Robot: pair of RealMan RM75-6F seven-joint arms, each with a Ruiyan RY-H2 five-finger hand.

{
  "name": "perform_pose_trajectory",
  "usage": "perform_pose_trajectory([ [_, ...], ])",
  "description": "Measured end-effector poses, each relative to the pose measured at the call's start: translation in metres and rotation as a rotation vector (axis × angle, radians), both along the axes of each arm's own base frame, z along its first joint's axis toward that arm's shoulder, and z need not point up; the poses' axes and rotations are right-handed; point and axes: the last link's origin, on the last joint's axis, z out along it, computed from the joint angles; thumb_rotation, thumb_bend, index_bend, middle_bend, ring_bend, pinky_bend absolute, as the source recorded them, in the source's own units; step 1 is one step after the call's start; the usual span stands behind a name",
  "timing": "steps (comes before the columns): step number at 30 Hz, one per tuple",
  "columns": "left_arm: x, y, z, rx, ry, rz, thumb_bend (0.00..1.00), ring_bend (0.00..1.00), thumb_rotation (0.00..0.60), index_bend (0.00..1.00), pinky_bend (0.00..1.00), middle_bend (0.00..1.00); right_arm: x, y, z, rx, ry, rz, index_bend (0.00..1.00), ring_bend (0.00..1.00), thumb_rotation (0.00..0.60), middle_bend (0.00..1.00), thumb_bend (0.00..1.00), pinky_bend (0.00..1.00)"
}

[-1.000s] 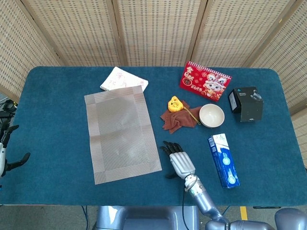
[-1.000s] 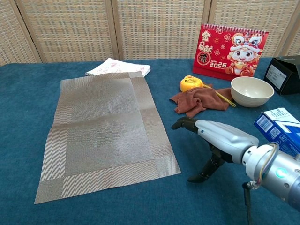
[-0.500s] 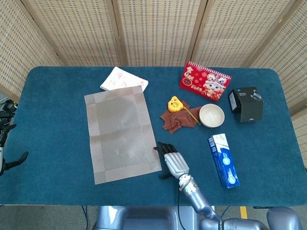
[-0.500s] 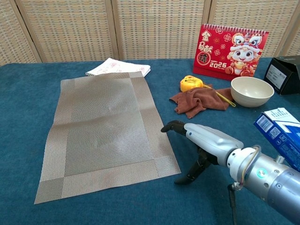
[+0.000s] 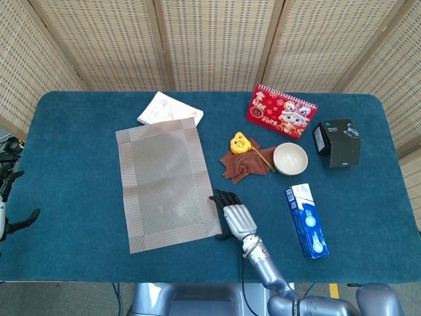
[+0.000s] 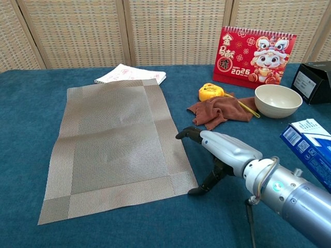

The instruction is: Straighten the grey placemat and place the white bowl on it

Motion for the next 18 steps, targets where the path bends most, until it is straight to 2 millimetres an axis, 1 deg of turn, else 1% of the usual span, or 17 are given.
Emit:
perform_pose_trajectory([
  [6,0.000,0.001,0.000,-0.001,0.002,0.005,0.24,0.00,0.600,0.14,0.00,0.00,0.000,-0.002,-0.004,0.000,0.015,0.009,0.15,0.00,0.600,0.00,0.29,0.00],
  [8,0.000,0.001,0.000,-0.002,0.001,0.005,0.24,0.00,0.600,0.14,0.00,0.00,0.000,-0.003,-0.006,0.003,0.015,0.009,0.15,0.00,0.600,0.00,0.35,0.00],
  [10,0.000,0.001,0.000,-0.002,0.000,0.005,0.24,0.00,0.600,0.14,0.00,0.00,0.000,-0.003,-0.008,0.006,0.013,0.009,0.15,0.00,0.600,0.00,0.46,0.00],
  [13,0.000,0.001,0.000,0.001,-0.004,0.004,0.24,0.00,0.600,0.14,0.00,0.00,0.001,-0.003,-0.009,0.007,0.003,0.010,0.16,0.00,0.600,0.00,0.56,0.00],
  [16,0.000,0.001,0.001,0.008,-0.009,0.003,0.24,0.00,0.600,0.15,0.00,0.00,0.003,-0.003,-0.011,0.004,-0.024,0.001,0.18,0.00,0.600,0.00,0.61,0.00],
  [18,0.000,0.001,0.001,0.009,-0.011,0.002,0.24,0.00,0.600,0.15,0.00,0.00,0.005,-0.004,-0.012,0.001,-0.047,-0.005,0.21,0.00,0.600,0.00,0.62,0.00],
])
